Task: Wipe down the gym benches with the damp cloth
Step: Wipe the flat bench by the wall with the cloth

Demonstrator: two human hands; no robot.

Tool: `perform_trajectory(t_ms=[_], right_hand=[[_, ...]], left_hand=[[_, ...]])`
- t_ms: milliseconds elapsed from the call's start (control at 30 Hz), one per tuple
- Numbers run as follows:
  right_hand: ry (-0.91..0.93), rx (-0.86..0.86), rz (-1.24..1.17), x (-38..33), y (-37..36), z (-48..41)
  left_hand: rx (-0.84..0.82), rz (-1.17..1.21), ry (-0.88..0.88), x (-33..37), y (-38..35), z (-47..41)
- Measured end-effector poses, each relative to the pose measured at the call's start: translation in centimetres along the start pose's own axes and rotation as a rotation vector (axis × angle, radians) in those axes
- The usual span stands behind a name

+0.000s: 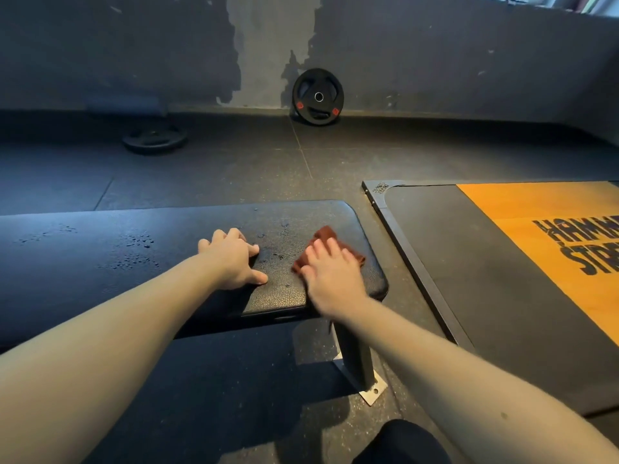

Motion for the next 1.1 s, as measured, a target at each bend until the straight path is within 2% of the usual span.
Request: perform_trajectory(t_ms=[100, 167, 333, 433, 567, 700, 833, 1000, 1100], right_hand=[[0.145, -0.045, -0.038, -1.6, 0.0, 2.1], [0.154, -0.044, -0.037, 0.1, 0.5, 0.1], [-0.12, -0.032, -0.001, 5.7, 0.8, -8.5], [-0.201, -0.007, -0.019, 4.6, 0.5, -8.9], [0.024, -0.031, -0.006, -1.2, -0.4, -3.7], [0.106, -0.079, 0.019, -0.6, 0.6, -4.5], [-0.078, -0.121, 0.012, 4.5, 1.3, -11.0], [-0.231, -0.158, -0.054, 4.6, 0.5, -14.5], [-0.123, -0.11, 0.001, 1.4, 0.1, -12.8]], left_hand=[[0.022, -0.041, 0.008, 0.3, 0.1, -0.1], [0.039, -0.034, 0.015, 0.3, 0.2, -0.1], [0.033, -0.011, 0.022, 0.2, 0.1, 0.0], [0.031, 0.002, 0.023, 0.1, 0.2, -0.1], [0.028, 0.013, 0.022, -0.1, 0.2, -0.3], [0.031, 0.019, 0.018, -0.2, 0.0, -0.4], [0.038, 0.027, 0.011, -0.4, -0.3, -0.5], [0.033, 0.021, 0.01, -0.3, -0.4, -0.7], [0.035, 0.014, 0.007, -0.3, -0.4, -0.7]])
Point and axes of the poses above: each hand's wrist, its own z-axis away from the middle knuckle, its own y-axis out of the back of the hand, x = y × z, the point moved 9 cm from there along -z, towards the middle knuckle, and after that the axes turned 8 degrees about -y, right-handed, at the moved point
